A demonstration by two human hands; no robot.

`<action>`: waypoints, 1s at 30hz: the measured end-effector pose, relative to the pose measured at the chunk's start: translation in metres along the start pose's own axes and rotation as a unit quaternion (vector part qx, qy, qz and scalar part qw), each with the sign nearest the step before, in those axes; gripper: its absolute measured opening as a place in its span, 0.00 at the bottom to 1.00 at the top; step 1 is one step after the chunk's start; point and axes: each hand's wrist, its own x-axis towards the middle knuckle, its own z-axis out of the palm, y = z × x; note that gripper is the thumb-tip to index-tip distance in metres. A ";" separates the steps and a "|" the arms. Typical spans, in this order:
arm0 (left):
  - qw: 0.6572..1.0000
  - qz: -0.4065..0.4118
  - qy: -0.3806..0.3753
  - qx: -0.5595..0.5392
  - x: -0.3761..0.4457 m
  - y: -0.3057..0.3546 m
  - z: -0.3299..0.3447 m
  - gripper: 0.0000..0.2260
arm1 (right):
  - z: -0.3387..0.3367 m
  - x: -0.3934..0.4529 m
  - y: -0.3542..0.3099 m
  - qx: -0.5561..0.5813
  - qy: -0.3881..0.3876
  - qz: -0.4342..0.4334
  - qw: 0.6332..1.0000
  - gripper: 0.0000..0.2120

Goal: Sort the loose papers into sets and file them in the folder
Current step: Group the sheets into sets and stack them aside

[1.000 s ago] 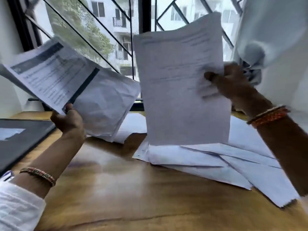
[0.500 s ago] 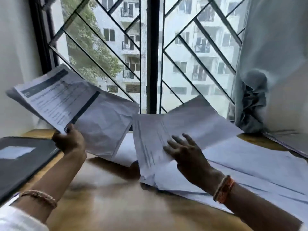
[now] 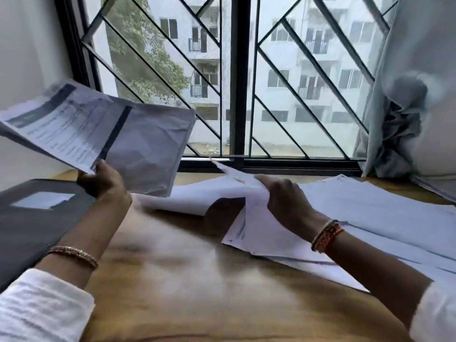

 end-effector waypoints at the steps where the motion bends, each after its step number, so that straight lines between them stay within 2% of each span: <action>1: 1.000 0.009 0.008 -0.012 0.003 0.001 0.000 0.18 | 0.006 0.008 -0.006 0.029 -0.018 -0.039 0.999 0.29; 3: 0.999 0.000 0.004 -0.037 0.011 -0.003 0.004 0.19 | 0.014 0.012 -0.030 0.064 -0.143 -0.084 0.984 0.35; 4: 0.999 0.000 0.002 -0.041 0.013 -0.007 0.005 0.19 | 0.019 0.010 -0.045 0.039 -0.215 -0.103 0.970 0.38; 6: 0.999 0.010 -0.001 -0.037 0.011 -0.006 0.003 0.18 | 0.031 0.014 -0.065 -0.019 -0.246 -0.132 0.960 0.44; 8: 0.999 0.006 0.012 -0.045 0.011 -0.005 0.003 0.18 | 0.041 0.027 -0.074 -0.053 -0.176 -0.122 0.975 0.42; 10: 0.997 -0.004 0.011 -0.073 0.012 -0.001 -0.003 0.19 | 0.051 0.042 -0.076 -0.052 -0.098 -0.113 0.987 0.24; 11: 0.996 -0.011 0.008 -0.091 0.015 0.002 -0.004 0.19 | 0.053 0.050 -0.076 0.002 -0.074 -0.087 0.993 0.14; 12: 0.994 -0.023 0.012 -0.105 0.027 0.000 -0.005 0.20 | 0.051 0.058 -0.075 0.070 -0.053 -0.048 0.995 0.07; 13: 0.993 -0.030 0.011 -0.111 0.039 -0.002 -0.005 0.22 | 0.047 0.066 -0.074 0.120 -0.018 -0.009 0.993 0.06; 14: 0.994 -0.039 0.019 -0.105 0.055 -0.006 -0.001 0.24 | 0.041 0.074 -0.071 0.122 0.017 0.008 0.992 0.06; 16: 0.994 -0.053 0.004 -0.099 0.071 -0.006 0.000 0.25 | 0.028 0.081 -0.069 0.055 0.053 -0.004 0.997 0.07; 17: 0.994 -0.043 0.004 -0.102 0.065 0.003 -0.002 0.24 | 0.023 0.079 -0.070 0.030 0.026 -0.022 0.999 0.09; 18: 0.993 -0.029 0.019 -0.114 0.063 0.007 0.000 0.23 | 0.022 0.074 -0.072 0.026 -0.043 -0.049 0.998 0.10; 19: 0.992 -0.018 0.024 -0.120 0.065 0.008 0.002 0.23 | 0.024 0.065 -0.074 0.025 -0.153 -0.080 0.985 0.08; 20: 0.991 -0.011 0.030 -0.127 0.065 0.008 0.004 0.23 | 0.028 0.055 -0.077 0.020 -0.284 -0.113 0.952 0.09; 21: 0.991 -0.005 0.024 -0.131 0.063 0.006 0.005 0.24 | 0.030 0.044 -0.079 0.004 -0.390 -0.132 0.911 0.14; 22: 0.991 -0.002 0.024 -0.132 0.061 0.004 0.005 0.24 | 0.032 0.035 -0.079 -0.017 -0.442 -0.147 0.885 0.17; 23: 0.992 -0.004 0.015 -0.127 0.058 0.003 0.005 0.25 | 0.033 0.031 -0.077 -0.016 -0.436 -0.159 0.886 0.15; 25: 0.993 -0.014 0.010 -0.118 0.057 -0.003 0.004 0.25 | 0.031 0.029 -0.073 0.035 -0.356 -0.174 0.917 0.07; 28: 0.993 -0.024 0.017 -0.114 0.072 -0.018 0.008 0.28 | 0.032 0.025 -0.066 0.084 -0.257 -0.187 0.945 0.19; 30: 0.993 -0.024 0.024 -0.111 0.079 -0.024 0.008 0.28 | 0.032 0.019 -0.066 0.077 -0.210 -0.186 0.957 0.17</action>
